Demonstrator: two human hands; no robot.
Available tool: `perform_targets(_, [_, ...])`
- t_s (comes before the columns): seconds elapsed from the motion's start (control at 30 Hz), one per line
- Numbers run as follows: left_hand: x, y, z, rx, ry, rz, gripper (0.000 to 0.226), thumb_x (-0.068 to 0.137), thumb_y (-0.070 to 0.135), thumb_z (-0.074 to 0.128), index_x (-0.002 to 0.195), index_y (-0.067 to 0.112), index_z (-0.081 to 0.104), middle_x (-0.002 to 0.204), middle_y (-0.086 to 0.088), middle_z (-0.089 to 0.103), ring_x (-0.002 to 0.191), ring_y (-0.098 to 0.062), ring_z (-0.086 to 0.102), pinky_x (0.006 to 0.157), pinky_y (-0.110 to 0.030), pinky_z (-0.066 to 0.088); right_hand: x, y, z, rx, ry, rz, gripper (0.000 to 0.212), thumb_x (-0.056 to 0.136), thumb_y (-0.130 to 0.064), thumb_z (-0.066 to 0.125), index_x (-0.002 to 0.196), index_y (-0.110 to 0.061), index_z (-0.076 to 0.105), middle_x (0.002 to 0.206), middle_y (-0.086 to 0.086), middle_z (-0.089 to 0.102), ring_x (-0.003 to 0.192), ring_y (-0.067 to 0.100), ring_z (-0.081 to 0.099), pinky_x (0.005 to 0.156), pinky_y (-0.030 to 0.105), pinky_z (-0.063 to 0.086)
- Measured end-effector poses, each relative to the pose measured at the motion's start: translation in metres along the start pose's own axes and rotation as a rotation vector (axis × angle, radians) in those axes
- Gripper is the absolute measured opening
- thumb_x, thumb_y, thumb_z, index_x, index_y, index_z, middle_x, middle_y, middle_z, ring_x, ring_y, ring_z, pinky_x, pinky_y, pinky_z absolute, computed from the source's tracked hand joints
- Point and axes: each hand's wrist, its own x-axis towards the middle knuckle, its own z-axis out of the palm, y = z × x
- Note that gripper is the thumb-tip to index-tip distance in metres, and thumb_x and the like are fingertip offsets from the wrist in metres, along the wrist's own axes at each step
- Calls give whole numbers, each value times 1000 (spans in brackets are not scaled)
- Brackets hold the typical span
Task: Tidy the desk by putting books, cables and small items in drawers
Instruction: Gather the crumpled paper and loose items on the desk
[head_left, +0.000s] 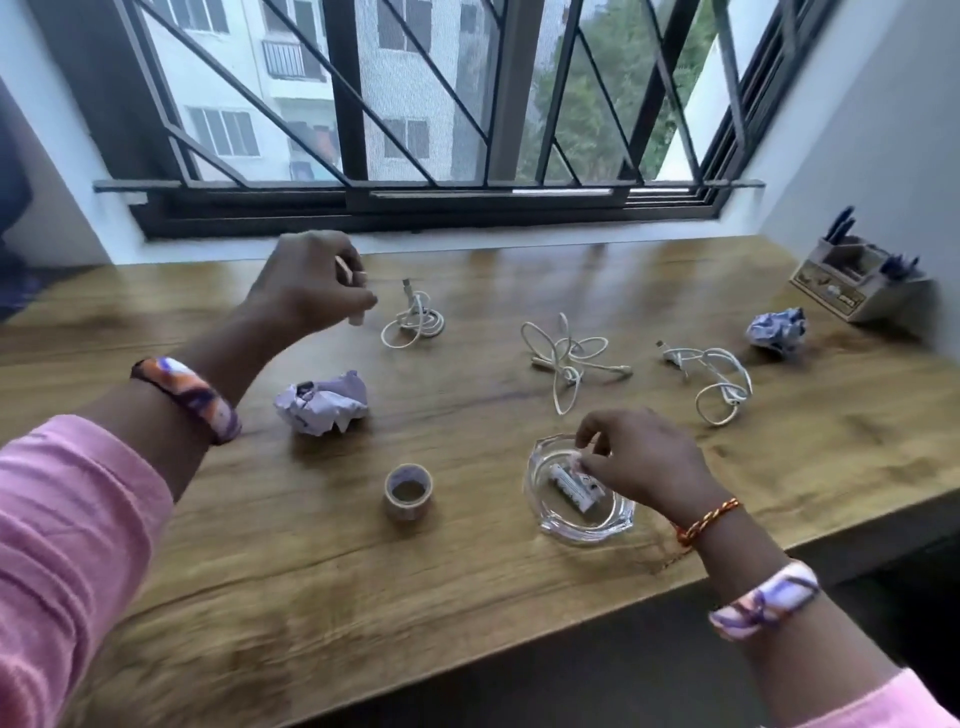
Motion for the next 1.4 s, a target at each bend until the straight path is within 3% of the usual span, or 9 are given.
perform_targets(0.17, [-48, 78, 20, -422, -359, 36, 19, 71, 0, 75, 75, 5, 57, 69, -19, 66, 45, -8, 60, 51, -26, 54, -12, 17, -11, 145, 102, -23, 16, 78, -37, 64, 94, -31, 66, 94, -7, 69, 95, 19, 63, 73, 27, 45])
perform_targets(0.3, [-86, 104, 76, -297, -474, -34, 19, 70, 8, 79, 70, 3, 60, 63, -18, 66, 40, -11, 58, 41, -22, 50, -29, 43, -17, 218, 125, -41, 14, 78, -36, 66, 89, -28, 68, 89, -6, 70, 91, 18, 63, 74, 29, 49])
perform_targets(0.4, [-105, 108, 109, -87, -483, -56, 23, 68, 19, 80, 55, 11, 62, 59, -17, 68, 45, -19, 58, 45, -24, 46, -43, 65, -17, 262, 125, -53, 11, 78, -34, 66, 86, -26, 68, 85, -5, 69, 87, 16, 63, 72, 28, 49])
perform_targets(0.5, [-116, 113, 124, 125, -426, -91, 25, 67, 30, 77, 58, 12, 62, 53, -3, 60, 55, -21, 60, 57, -26, 49, -53, 81, -10, 338, 85, -80, 7, 77, -33, 67, 80, -27, 68, 78, -7, 66, 84, 15, 64, 74, 30, 52])
perform_targets(0.7, [-129, 122, 137, 329, -339, -143, 31, 75, 41, 70, 82, 10, 67, 95, -11, 67, 93, -28, 62, 70, -30, 45, -71, 94, 14, 437, -80, -138, 11, 76, -33, 68, 68, -33, 60, 70, -12, 61, 84, 11, 62, 82, 29, 51])
perform_targets(0.8, [-135, 123, 140, 385, -311, -179, 34, 80, 42, 65, 91, 11, 68, 104, -12, 65, 100, -29, 61, 71, -30, 44, -80, 97, 21, 421, -128, -188, 3, 78, -33, 66, 77, -31, 64, 77, -10, 64, 80, 10, 61, 73, 26, 50])
perform_targets(1.1, [-153, 124, 144, 392, -189, -241, 30, 82, 41, 60, 96, 16, 71, 105, -9, 68, 99, -29, 62, 74, -31, 48, -93, 106, 35, 451, -286, -297, 8, 77, -35, 66, 72, -32, 61, 74, -13, 58, 78, 7, 56, 72, 28, 47])
perform_targets(1.27, [-190, 111, 137, 164, 6, -204, 30, 80, 34, 67, 104, 16, 67, 94, -5, 68, 94, -25, 62, 73, -28, 41, -104, 96, 56, 528, -593, -326, 11, 80, -33, 64, 83, -24, 69, 75, -8, 67, 66, 0, 57, 67, 19, 47])
perform_targets(1.4, [-249, 73, 139, 351, 260, -229, 53, 74, 35, 65, 121, 12, 55, 130, -18, 46, 119, -39, 41, 99, -46, 32, -111, 78, 115, 586, -863, -230, 10, 81, -31, 67, 83, -21, 67, 82, -7, 64, 72, 3, 55, 61, 17, 42])
